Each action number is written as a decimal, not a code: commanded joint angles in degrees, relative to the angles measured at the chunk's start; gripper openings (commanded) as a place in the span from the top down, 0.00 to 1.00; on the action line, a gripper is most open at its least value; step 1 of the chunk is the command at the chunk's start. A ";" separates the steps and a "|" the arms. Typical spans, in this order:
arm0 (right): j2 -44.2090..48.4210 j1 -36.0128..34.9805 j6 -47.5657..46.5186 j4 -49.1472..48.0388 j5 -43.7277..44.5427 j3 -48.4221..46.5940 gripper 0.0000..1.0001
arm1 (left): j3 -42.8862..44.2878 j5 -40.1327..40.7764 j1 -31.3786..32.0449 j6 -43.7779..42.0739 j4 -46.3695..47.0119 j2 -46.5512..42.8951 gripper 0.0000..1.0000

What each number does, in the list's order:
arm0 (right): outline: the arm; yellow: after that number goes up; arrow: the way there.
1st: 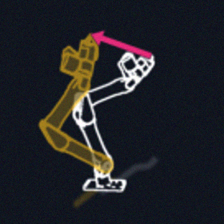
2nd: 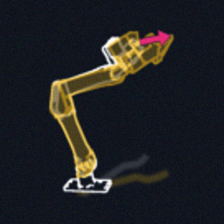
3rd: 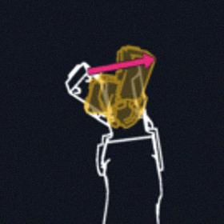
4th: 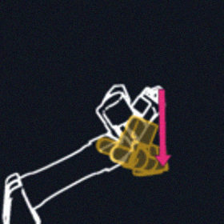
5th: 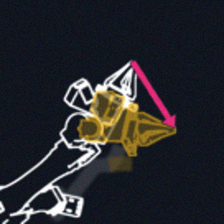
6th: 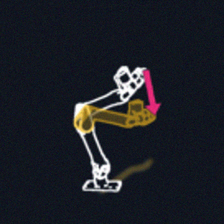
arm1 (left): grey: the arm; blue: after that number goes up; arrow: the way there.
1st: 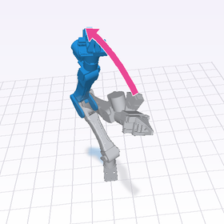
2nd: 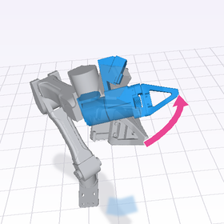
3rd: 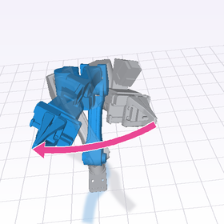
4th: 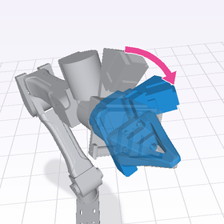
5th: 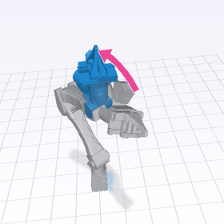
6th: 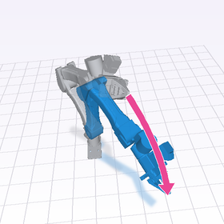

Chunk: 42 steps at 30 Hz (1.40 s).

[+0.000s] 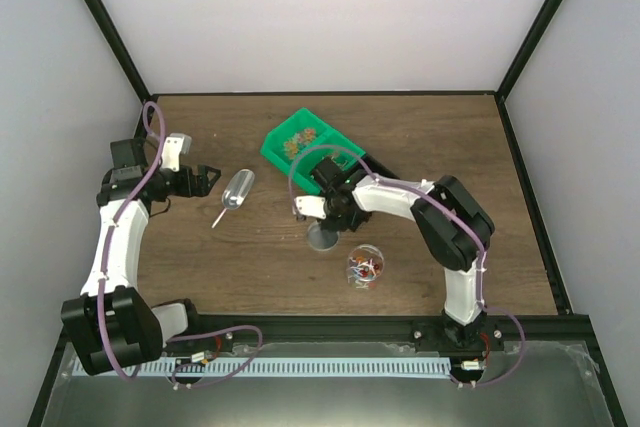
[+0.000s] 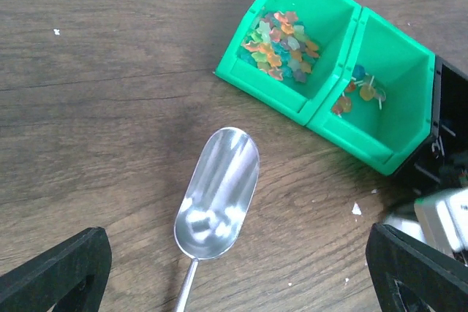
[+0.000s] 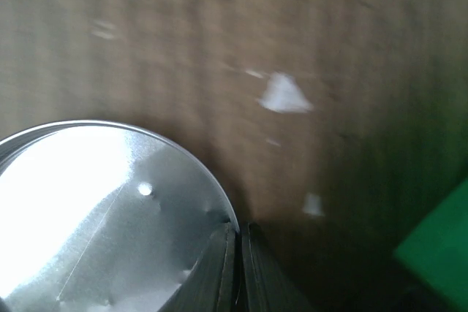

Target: Pack the candies

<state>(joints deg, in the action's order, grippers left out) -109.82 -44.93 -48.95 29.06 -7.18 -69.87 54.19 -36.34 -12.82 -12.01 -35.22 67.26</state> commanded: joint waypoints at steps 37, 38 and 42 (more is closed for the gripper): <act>2.21 10.38 5.33 45.38 -57.40 -20.88 0.99 | 9.68 9.63 53.82 -62.11 -16.12 -4.81 0.22; 2.24 10.41 5.30 45.36 -57.76 -20.66 0.99 | 9.62 10.56 55.37 -63.23 -16.48 -4.37 0.25; 2.33 10.38 5.39 45.38 -58.24 -20.40 0.99 | 9.36 10.65 57.35 -62.55 -14.81 -3.35 0.33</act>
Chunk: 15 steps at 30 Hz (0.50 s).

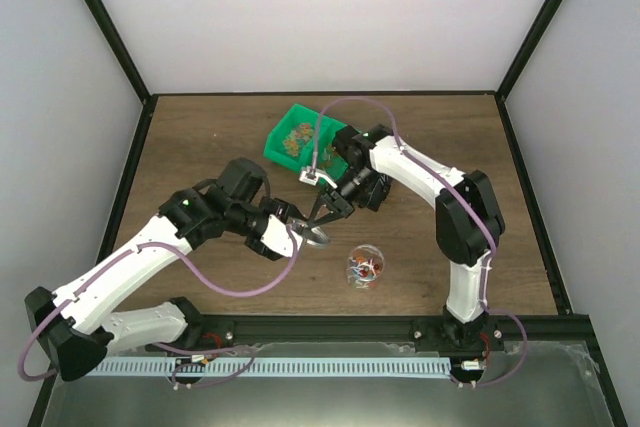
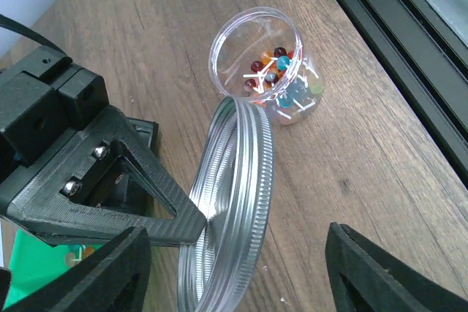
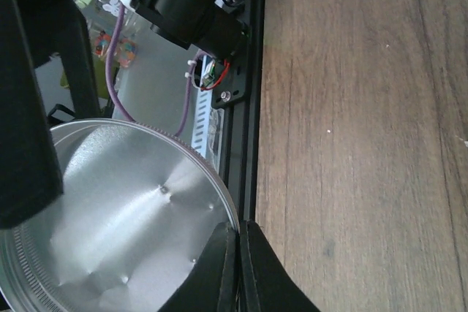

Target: Pack the candies

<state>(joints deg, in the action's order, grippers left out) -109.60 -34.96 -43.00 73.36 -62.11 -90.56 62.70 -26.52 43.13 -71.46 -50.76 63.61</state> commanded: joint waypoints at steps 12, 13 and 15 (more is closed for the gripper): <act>1.77 0.41 -0.04 0.99 -3.45 0.52 0.99 | -0.72 0.77 3.50 1.41 5.08 0.19 0.73; 1.88 0.42 -0.07 0.99 -3.23 0.57 0.98 | -0.81 0.82 3.53 1.70 5.17 0.27 0.73; 2.19 0.45 -0.08 0.87 -2.62 0.57 0.93 | -0.97 1.01 3.51 1.87 5.10 0.32 0.74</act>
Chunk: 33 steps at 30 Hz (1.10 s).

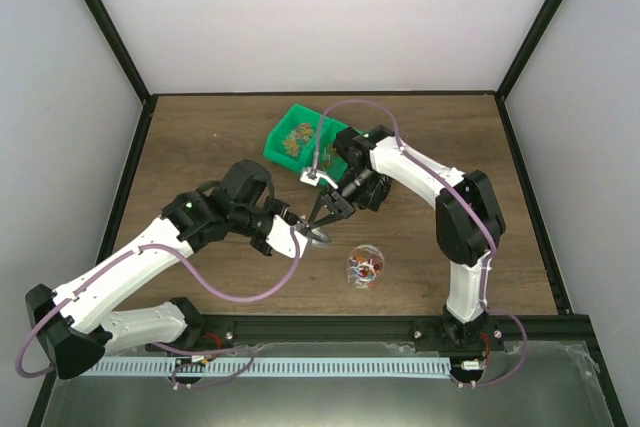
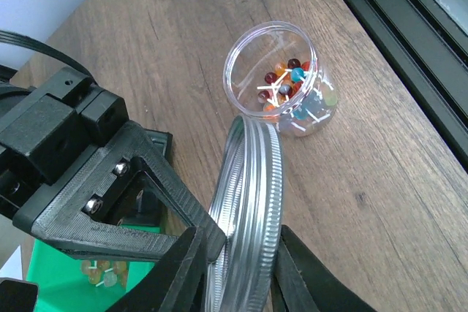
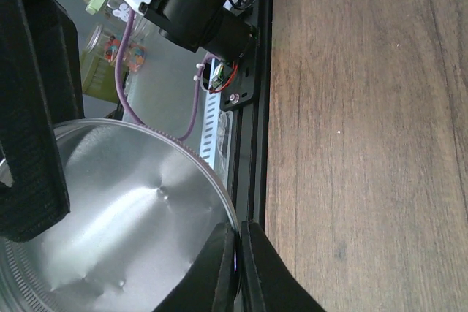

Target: Pack the candies

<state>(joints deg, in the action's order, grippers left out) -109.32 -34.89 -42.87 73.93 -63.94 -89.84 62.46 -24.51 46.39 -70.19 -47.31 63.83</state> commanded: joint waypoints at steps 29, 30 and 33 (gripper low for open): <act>33.72 30.54 -14.00 -21.53 20.84 30.90 0.13 | -15.89 2.53 0.22 17.95 9.88 9.34 0.35; 35.59 31.01 -16.27 -21.74 21.32 33.15 0.11 | -15.00 2.60 0.26 18.45 9.79 11.82 0.36; 42.49 31.12 -22.73 -23.29 21.66 39.98 0.06 | -12.25 2.83 0.28 23.53 11.89 17.75 0.37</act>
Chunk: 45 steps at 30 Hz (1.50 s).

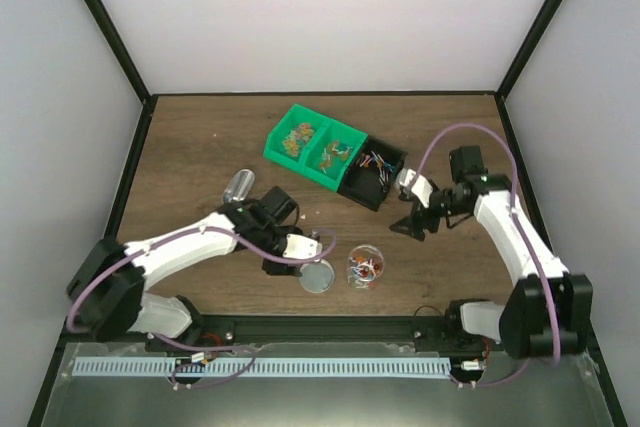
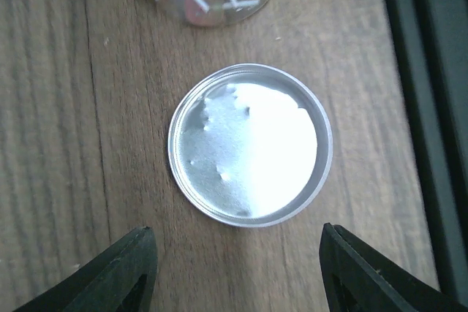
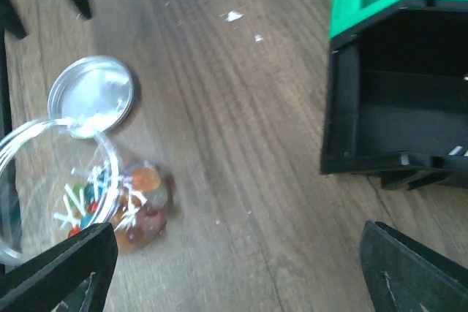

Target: Pack the candies

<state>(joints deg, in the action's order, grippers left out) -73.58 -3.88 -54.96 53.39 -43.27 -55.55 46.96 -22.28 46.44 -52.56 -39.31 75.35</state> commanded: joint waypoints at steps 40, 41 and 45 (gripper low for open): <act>5.57 -25.86 9.92 -32.43 7.96 26.30 0.00 | 2.94 9.35 -8.88 18.10 9.40 14.69 0.96; 4.67 -26.55 11.05 -33.37 8.20 25.98 0.00 | 2.93 7.79 -10.56 18.78 8.79 14.07 0.96; 0.95 -29.40 16.42 -38.46 9.18 24.64 0.00 | 3.73 3.36 -17.61 19.85 6.13 12.09 0.96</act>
<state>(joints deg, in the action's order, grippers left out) -70.19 -30.72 -45.32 21.93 -35.75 -28.34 50.28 -13.04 33.67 -34.61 -29.61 89.84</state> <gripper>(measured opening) 0.997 0.044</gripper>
